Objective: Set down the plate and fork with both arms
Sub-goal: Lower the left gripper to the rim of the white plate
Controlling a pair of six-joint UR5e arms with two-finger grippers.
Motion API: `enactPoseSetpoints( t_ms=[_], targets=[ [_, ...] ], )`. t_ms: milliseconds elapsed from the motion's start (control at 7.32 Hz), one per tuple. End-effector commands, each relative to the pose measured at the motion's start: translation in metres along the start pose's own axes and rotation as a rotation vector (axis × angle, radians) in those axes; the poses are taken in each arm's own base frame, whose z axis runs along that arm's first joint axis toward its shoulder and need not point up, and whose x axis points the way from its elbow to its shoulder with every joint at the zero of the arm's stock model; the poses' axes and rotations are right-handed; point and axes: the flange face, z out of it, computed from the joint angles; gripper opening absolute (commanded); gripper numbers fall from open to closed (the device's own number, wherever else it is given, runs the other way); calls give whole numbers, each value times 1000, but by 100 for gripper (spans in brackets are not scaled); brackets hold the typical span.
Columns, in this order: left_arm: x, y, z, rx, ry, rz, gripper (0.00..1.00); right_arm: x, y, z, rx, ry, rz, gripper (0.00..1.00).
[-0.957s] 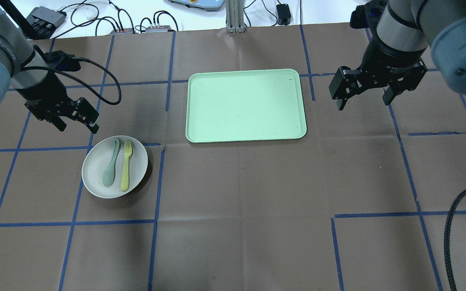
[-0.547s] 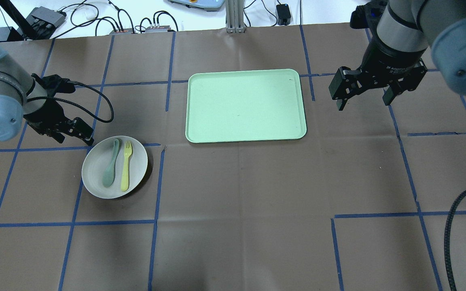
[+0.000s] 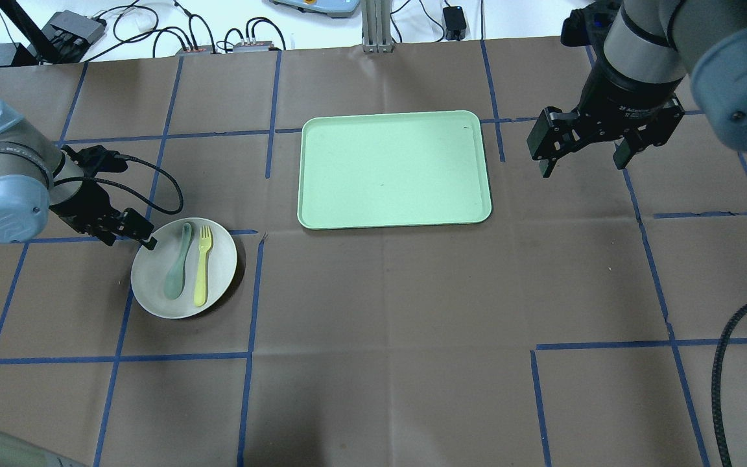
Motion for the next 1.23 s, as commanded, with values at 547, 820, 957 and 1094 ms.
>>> enactPoseSetpoints(
  t_ms=[547, 820, 957, 1094],
  targets=[
    [-6, 18, 23, -41, 51, -42, 53, 0, 0, 0, 0, 0, 0, 100],
    [-9, 20, 25, -47, 55, -47, 47, 0, 0, -1, 1, 0, -1, 100],
    [-11, 21, 26, -48, 56, -52, 41, 0, 0, 0, 0, 0, 0, 100],
    [-10, 23, 27, -51, 59, -54, 36, 0, 0, -1, 1, 0, -1, 100]
  ],
)
